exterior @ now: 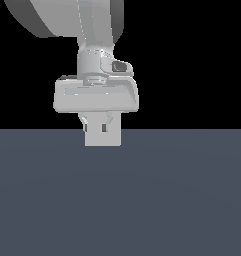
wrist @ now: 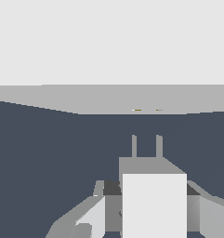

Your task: Plug the charger into the wall socket.

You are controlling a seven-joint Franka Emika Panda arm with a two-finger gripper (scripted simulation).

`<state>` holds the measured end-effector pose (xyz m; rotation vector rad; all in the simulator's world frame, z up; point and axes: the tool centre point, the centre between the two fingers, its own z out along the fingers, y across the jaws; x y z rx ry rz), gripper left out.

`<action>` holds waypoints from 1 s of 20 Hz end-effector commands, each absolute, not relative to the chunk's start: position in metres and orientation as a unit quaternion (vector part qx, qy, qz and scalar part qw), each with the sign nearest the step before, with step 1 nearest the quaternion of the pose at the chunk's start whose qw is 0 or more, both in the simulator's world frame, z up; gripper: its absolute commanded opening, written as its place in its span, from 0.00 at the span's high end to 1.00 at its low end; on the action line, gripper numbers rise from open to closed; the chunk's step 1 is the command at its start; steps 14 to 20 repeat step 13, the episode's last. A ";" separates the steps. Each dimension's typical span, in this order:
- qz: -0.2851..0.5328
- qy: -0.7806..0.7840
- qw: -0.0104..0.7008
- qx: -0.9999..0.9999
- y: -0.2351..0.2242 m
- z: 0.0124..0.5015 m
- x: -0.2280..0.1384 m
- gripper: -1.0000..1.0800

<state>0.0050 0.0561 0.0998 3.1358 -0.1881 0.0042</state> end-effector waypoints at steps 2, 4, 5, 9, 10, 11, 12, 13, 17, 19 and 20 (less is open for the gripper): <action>0.002 -0.060 0.000 0.998 0.054 0.100 0.018 1.00; 0.001 -0.060 0.000 0.998 0.054 0.100 0.024 1.00; 0.001 -0.060 0.000 0.998 0.054 0.100 0.027 1.00; 0.001 -0.060 0.000 0.998 0.053 0.100 0.034 1.00; 0.001 -0.060 0.000 0.998 0.053 0.100 0.035 1.00; 0.001 -0.060 0.000 0.998 0.053 0.100 0.036 1.00; 0.001 -0.060 0.000 0.998 0.053 0.100 0.036 1.00; 0.001 -0.060 0.000 0.998 0.053 0.100 0.036 1.00; 0.001 -0.060 0.000 0.998 0.053 0.100 0.036 1.00; 0.001 -0.060 0.000 0.998 0.053 0.100 0.036 1.00; 0.001 -0.060 0.000 0.998 0.053 0.100 0.036 1.00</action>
